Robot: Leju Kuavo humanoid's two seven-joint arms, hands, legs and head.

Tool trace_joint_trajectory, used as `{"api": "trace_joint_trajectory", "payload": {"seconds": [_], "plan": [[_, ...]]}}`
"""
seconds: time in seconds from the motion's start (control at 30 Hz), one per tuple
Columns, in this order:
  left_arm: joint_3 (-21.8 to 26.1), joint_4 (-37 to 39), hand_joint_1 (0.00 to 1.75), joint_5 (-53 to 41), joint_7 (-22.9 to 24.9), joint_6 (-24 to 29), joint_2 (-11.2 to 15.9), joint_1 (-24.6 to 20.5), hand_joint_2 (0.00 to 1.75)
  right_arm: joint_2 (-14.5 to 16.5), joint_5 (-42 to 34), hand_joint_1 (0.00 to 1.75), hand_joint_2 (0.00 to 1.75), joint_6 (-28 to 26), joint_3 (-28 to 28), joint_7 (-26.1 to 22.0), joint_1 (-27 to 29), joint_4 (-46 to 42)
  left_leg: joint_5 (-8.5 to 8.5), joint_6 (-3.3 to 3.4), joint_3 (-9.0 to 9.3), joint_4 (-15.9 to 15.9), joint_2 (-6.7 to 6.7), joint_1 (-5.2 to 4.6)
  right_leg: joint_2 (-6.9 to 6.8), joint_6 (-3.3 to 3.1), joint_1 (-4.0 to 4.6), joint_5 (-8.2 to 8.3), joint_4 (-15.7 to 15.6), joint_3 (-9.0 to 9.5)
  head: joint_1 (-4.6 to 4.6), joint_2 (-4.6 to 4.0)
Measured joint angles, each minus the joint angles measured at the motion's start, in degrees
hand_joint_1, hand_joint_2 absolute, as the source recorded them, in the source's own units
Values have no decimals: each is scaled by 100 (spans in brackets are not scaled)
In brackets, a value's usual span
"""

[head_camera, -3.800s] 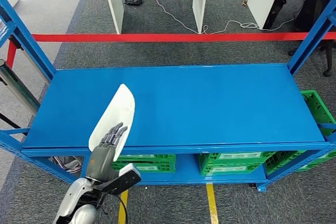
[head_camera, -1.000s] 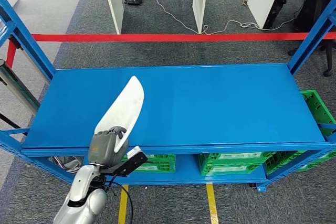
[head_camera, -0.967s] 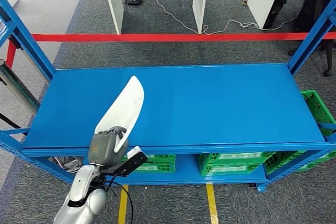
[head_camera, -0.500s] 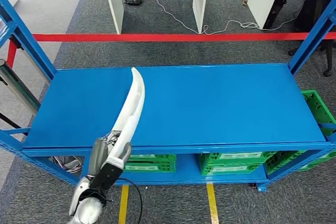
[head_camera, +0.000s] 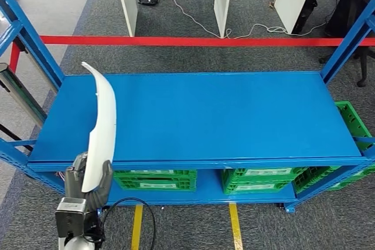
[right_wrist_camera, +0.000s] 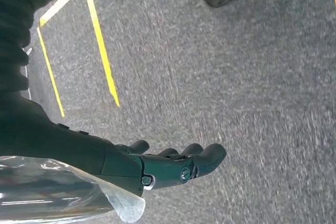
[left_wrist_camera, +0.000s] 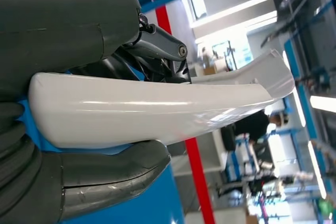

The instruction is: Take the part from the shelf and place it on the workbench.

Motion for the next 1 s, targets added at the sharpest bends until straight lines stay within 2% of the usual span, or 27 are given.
{"api": "trace_joint_trajectory", "payload": {"seconds": [0.07,0.1,0.2,0.23,0.3,0.37,0.4,0.43,0.47,0.5,0.53,0.57,0.6,0.63,0.7,0.73,0.77,0.8,0.87,0.9,0.93,0.97,1.0], "plan": [[88,-113,175,113,-79,7,-16,81,175,-9,42,0,175,-27,14,13,1,20,-49,-83,-45,82,-8,0,0,7,0,226,-579,311,24,1],[125,-161,175,142,-103,7,-23,112,175,-11,53,0,175,-32,24,22,-1,30,-61,-120,-77,129,-11,-10,4,-16,3,231,-714,380,27,1],[215,-254,175,243,-224,27,-49,170,175,-18,98,0,175,54,43,136,-14,57,-67,-198,-167,218,-17,-16,34,-169,4,175,-757,334,7,2],[250,-276,175,313,-301,39,-62,189,175,-19,142,0,175,119,49,200,-17,73,-135,-228,-205,279,-21,-9,38,-217,1,179,-769,311,-1,2],[351,-321,175,484,-486,55,-98,240,175,-20,243,0,175,293,75,278,-16,132,-476,-282,-370,701,-31,6,36,-300,0,226,-785,251,-16,2],[476,-355,175,636,-641,55,-130,310,175,-21,290,0,175,506,100,279,-18,216,-878,-307,-622,1395,-34,16,31,-363,29,281,-785,171,-28,2],[535,-365,175,696,-696,55,-143,348,175,-20,296,0,175,580,104,283,-24,263,-964,-302,-691,1630,-35,16,28,-382,49,313,-785,127,-31,2],[599,-372,175,749,-742,53,-157,380,175,-14,302,0,175,622,105,302,-37,317,-929,-284,-675,1683,-36,12,27,-393,70,350,-784,83,-33,2],[663,-377,175,794,-780,50,-174,403,175,-2,312,0,175,628,109,333,-53,372,-787,-248,-561,1525,-38,3,28,-397,94,391,-784,37,-32,2],[727,-383,175,828,-809,45,-193,414,175,14,328,0,175,616,117,371,-74,425,-588,-193,-358,1185,-41,-13,31,-400,117,434,-784,-6,-33,2],[786,-393,175,850,-829,40,-212,417,175,36,344,0,175,604,129,401,-96,475,-451,-118,-126,772,-43,-33,33,-397,134,479,-785,-43,-29,2],[837,-404,175,862,-840,35,-232,419,175,55,355,0,175,592,144,420,-113,515,-354,-71,69,413,-44,-54,33,-381,143,525,-789,-71,-26,2],[878,-416,175,868,-844,31,-249,424,175,69,361,0,175,585,160,429,-127,548,-313,-40,189,169,-45,-77,28,-356,139,571,-799,-86,-27,2],[912,-426,175,871,-845,27,-264,430,175,81,362,0,175,585,173,434,-138,577,-312,-31,226,57,-45,-99,19,-320,126,621,-816,-94,-29,2],[966,-440,175,877,-845,18,-294,448,175,94,364,0,175,587,194,439,-150,621,-184,-35,177,-21,-41,-108,8,-247,105,721,-867,-107,-43,2],[989,-445,175,879,-845,14,-310,452,175,97,370,0,175,591,203,442,-154,635,-104,-22,131,-71,-36,-95,12,-217,106,683,-859,-139,-44,2],[1007,-450,175,879,-846,10,-328,456,175,99,383,0,175,595,213,445,-155,645,-15,-5,71,-118,-28,-74,17,-192,111,535,-778,-195,-38,2],[1025,-453,175,877,-849,6,-347,463,175,99,408,0,175,601,224,450,-155,650,69,10,-2,-154,-21,-54,21,-169,111,280,-583,-265,-31,2],[1066,-457,175,865,-856,-6,-379,493,175,98,481,0,175,610,255,469,-155,659,198,27,-160,-153,-5,-57,21,-118,105,-279,60,-396,-17,2],[1090,-458,175,859,-859,-17,-393,515,175,97,520,0,175,611,273,481,-154,663,259,25,-241,-144,5,-57,21,-92,100,-403,380,-416,-15,2],[1119,-460,175,857,-860,-26,-409,539,175,97,560,0,175,605,299,495,-153,667,318,18,-322,-131,15,-57,20,-68,95,-381,576,-378,-16,2],[1153,-467,175,861,-860,-33,-425,566,175,96,598,0,175,585,329,511,-150,671,372,5,-404,-112,23,-54,18,-50,90,-246,588,-254,-16,2],[1191,-483,175,873,-860,-40,-444,598,175,96,628,0,175,544,356,526,-146,676,417,-13,-482,-84,27,-48,15,-35,81,-71,392,-33,-16,2]]}}
